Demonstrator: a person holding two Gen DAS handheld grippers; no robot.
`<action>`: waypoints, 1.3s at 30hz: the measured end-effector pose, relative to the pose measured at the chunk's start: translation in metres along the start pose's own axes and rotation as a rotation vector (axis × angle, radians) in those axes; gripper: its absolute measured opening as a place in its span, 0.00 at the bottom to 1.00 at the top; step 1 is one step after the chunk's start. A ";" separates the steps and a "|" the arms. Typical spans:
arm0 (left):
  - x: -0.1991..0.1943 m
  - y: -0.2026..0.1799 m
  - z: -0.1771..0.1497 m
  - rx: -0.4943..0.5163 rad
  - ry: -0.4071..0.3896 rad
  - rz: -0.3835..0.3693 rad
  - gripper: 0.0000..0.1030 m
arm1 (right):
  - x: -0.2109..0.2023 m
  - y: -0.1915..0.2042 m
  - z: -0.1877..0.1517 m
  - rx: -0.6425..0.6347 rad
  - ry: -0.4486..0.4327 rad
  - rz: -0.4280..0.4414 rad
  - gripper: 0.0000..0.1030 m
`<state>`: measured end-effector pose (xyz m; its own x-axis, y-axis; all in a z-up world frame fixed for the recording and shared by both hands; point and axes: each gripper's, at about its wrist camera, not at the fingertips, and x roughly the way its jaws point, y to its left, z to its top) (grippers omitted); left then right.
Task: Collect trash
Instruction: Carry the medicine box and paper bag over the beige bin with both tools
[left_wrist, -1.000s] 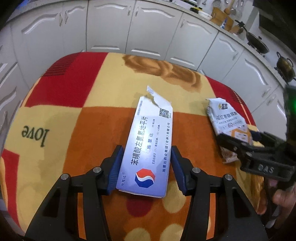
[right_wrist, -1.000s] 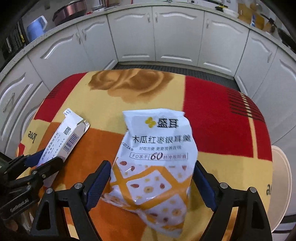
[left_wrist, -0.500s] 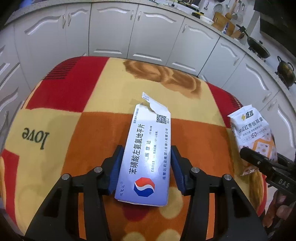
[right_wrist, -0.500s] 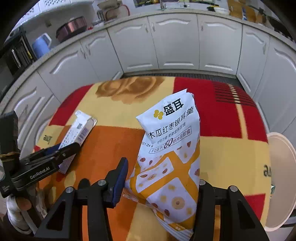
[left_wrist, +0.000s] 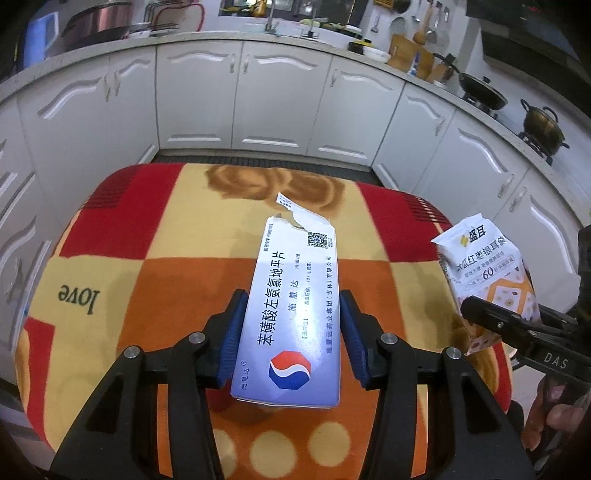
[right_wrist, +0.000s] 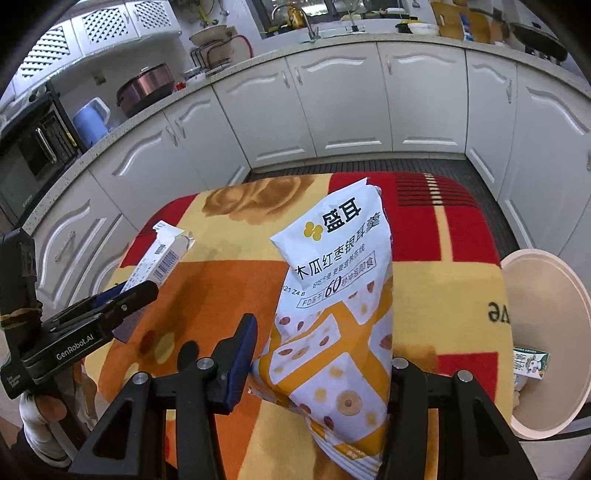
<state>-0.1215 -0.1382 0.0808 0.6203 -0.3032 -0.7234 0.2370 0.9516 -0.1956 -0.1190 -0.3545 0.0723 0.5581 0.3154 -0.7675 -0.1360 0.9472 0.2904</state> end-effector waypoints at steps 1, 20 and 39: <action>0.000 -0.003 0.002 0.007 0.002 -0.003 0.46 | -0.003 -0.001 -0.001 0.002 -0.004 0.002 0.46; 0.005 -0.078 0.012 0.118 0.009 -0.061 0.45 | -0.038 -0.048 -0.003 0.079 -0.055 -0.005 0.46; 0.032 -0.173 0.018 0.233 0.033 -0.164 0.45 | -0.087 -0.131 -0.011 0.208 -0.127 -0.115 0.46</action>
<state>-0.1295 -0.3134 0.1036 0.5356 -0.4467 -0.7167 0.4999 0.8517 -0.1572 -0.1584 -0.5055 0.0946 0.6602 0.1843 -0.7281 0.0980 0.9400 0.3268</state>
